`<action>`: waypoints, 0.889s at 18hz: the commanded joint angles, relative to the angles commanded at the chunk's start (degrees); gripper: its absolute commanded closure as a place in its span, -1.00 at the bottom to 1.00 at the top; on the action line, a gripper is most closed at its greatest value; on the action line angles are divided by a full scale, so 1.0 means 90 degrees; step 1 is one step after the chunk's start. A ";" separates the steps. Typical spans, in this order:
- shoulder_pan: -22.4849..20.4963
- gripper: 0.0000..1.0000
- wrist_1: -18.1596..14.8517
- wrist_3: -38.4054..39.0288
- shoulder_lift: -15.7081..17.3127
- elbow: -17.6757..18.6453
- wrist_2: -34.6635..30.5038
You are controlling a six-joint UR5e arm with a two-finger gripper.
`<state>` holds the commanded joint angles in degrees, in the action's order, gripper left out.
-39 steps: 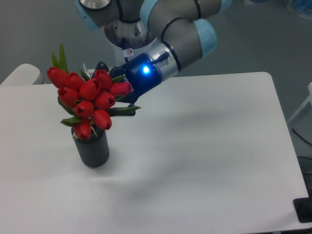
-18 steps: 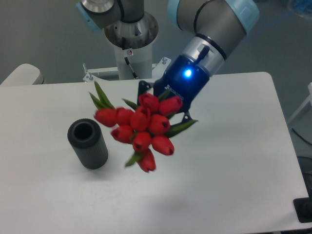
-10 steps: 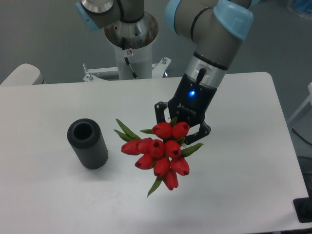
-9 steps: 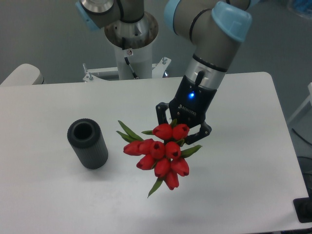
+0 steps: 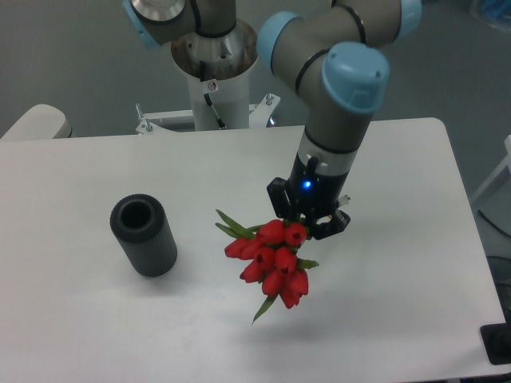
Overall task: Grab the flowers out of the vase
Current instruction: 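Carry the tulip bunch away from the vase over the table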
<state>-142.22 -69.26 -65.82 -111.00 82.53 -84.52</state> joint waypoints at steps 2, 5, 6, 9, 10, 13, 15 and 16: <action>0.0244 0.67 -0.0010 -0.0098 -0.0196 -0.0126 -0.0558; 0.0255 0.68 -0.0010 -0.0400 -0.0352 -0.0157 -0.0638; 0.0255 0.68 -0.0010 -0.0508 -0.0401 -0.0147 -0.0639; 0.0255 0.69 0.0019 -0.0704 -0.0577 -0.0176 -0.0697; 0.0255 0.69 0.0000 -0.0714 -0.0597 -0.0186 -0.0794; 0.0255 0.69 -0.0010 -0.0792 -0.0597 -0.0176 -0.0863; 0.0245 0.69 -0.0010 -0.0821 -0.0597 -0.0186 -0.0853; 0.0245 0.69 -0.0010 -0.0821 -0.0607 -0.0186 -0.0844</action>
<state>-140.01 -69.35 -73.21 -116.45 80.86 -92.11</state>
